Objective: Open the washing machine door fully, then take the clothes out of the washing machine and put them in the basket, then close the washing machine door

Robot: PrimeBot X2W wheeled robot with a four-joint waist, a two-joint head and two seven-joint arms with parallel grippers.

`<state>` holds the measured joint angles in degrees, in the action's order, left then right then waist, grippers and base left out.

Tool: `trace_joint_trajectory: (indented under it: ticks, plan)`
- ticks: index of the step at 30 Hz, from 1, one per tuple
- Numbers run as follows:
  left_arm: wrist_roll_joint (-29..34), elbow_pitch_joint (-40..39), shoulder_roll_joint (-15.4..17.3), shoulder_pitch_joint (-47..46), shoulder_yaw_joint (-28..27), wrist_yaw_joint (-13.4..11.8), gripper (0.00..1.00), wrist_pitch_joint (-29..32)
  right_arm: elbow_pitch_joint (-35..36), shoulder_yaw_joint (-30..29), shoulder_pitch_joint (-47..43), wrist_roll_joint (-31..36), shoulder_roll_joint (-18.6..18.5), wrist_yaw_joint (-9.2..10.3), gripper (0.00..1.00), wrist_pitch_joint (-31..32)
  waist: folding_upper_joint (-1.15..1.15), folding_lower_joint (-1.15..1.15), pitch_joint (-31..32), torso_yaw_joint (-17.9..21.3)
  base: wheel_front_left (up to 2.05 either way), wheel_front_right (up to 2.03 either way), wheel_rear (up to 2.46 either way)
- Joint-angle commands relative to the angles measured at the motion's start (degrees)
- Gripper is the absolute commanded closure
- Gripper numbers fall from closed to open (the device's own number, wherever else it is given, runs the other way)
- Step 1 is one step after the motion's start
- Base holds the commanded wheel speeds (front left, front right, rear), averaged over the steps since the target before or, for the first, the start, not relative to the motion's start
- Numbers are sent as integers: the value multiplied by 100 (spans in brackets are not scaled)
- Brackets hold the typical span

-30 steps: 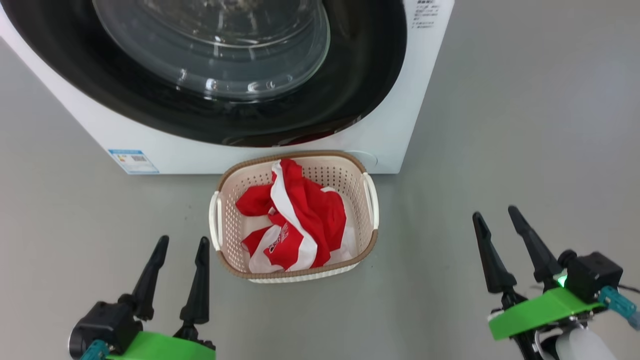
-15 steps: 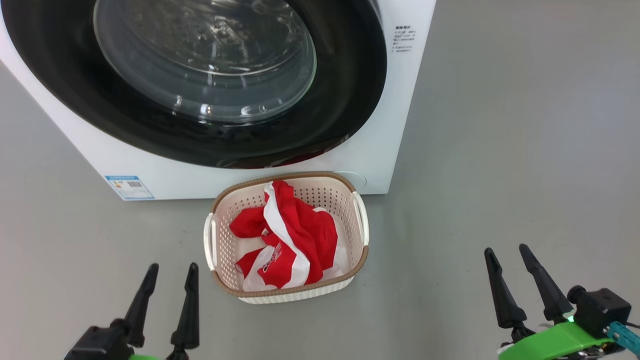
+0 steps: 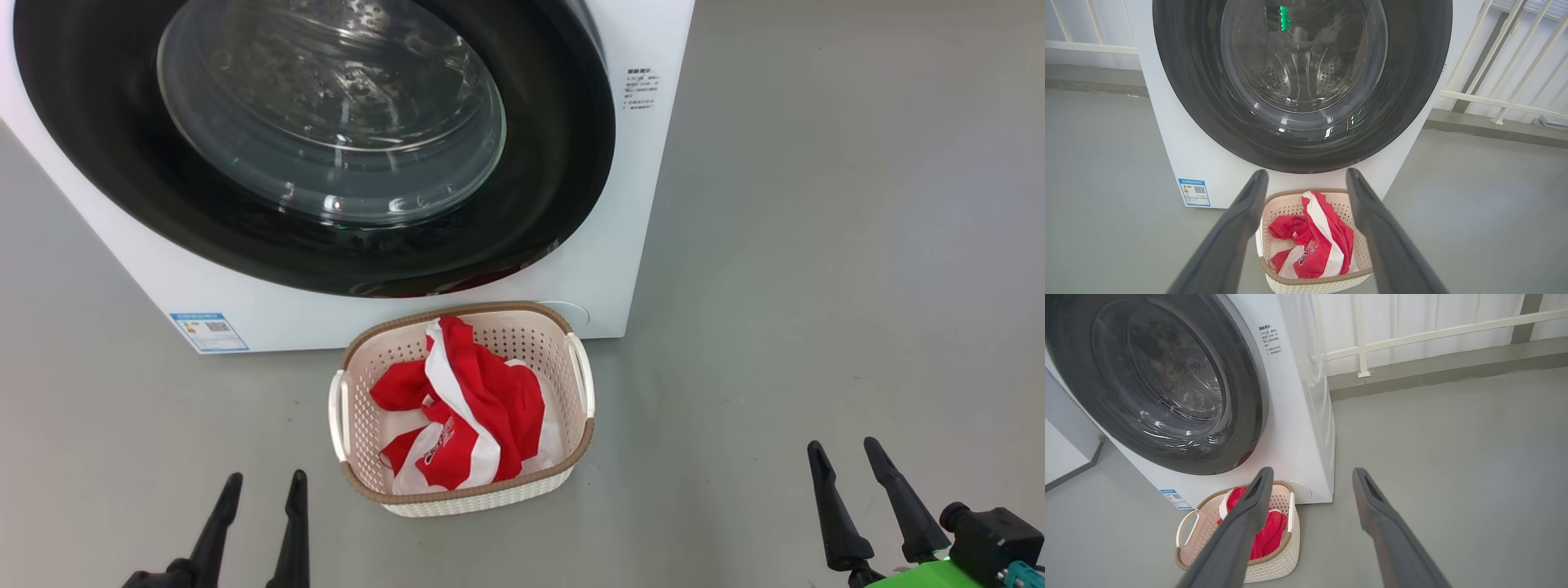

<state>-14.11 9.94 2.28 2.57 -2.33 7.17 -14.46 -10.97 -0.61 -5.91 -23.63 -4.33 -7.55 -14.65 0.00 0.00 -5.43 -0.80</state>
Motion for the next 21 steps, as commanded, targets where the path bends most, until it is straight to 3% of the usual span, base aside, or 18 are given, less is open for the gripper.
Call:
trace_joint_trajectory:
  ticks: [1,21]
  plan:
    - [6,-125,60,-25,-211,32,0,-54,148,100,26,74,-53,6,0,-35,0,0,3,5,0,0,0]
    - [-186,-100,60,-39,-224,32,0,-54,156,43,57,83,-30,6,0,-35,0,0,-30,-33,0,0,0]
